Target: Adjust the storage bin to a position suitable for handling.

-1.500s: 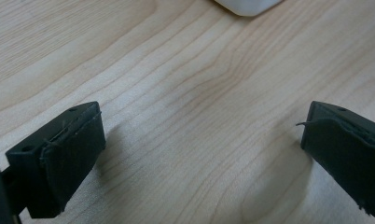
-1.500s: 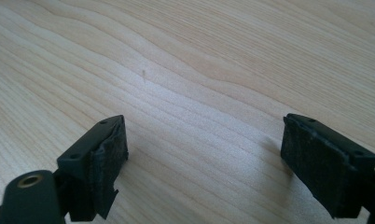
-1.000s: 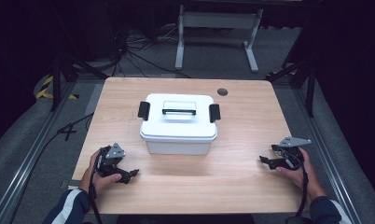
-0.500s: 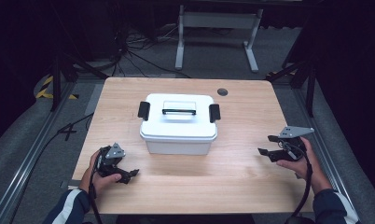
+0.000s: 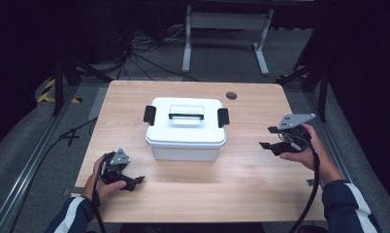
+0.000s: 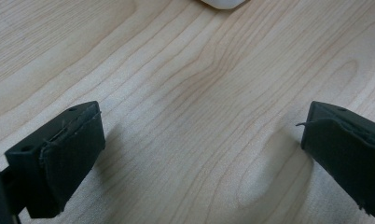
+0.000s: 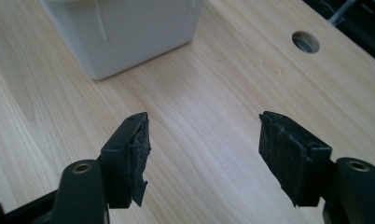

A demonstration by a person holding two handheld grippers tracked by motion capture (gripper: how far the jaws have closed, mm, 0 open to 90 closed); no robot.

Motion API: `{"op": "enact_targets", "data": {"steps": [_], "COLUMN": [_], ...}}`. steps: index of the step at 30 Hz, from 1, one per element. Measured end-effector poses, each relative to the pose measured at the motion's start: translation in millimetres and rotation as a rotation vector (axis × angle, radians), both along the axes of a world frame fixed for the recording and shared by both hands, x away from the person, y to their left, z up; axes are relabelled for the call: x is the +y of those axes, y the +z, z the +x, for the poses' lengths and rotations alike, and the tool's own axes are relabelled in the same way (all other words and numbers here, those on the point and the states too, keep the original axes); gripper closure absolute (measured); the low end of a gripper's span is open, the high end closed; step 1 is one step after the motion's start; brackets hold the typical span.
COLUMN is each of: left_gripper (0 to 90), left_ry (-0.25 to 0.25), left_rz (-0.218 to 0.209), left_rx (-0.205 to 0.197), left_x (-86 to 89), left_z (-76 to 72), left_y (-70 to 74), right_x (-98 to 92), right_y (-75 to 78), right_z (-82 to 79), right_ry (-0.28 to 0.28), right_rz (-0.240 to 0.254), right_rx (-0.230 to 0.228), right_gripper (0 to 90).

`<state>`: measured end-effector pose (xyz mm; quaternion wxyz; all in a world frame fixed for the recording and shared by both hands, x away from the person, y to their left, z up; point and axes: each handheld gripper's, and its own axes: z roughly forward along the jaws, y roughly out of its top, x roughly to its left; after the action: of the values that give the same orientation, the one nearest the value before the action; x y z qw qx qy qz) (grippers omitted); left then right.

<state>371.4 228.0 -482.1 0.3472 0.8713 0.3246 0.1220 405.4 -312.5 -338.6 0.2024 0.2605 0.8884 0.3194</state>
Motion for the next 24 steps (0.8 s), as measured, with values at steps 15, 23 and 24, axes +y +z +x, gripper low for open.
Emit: {"op": "enact_targets", "data": {"steps": [15,23,24], "left_gripper": [0.0,0.0,0.0], "left_ry": [0.0,0.0,0.0], "left_rz": [0.0,0.0,0.0], "left_rx": [0.001,0.001,0.001], "left_x": [0.0,0.0,0.0], "left_z": [-0.1,0.0,-0.1], "left_y": [0.0,0.0,0.0], "right_x": [47.4,72.1,74.9], "right_y": [45.5,63.2,64.3], "right_z": [15.3,24.2,24.7], "right_ry": [0.111,0.163,0.163], "right_rz": [-0.09,-0.126,-0.126], "right_rx": [-0.051,-0.077,-0.077], "right_gripper": [39.7,42.4,42.5]}}
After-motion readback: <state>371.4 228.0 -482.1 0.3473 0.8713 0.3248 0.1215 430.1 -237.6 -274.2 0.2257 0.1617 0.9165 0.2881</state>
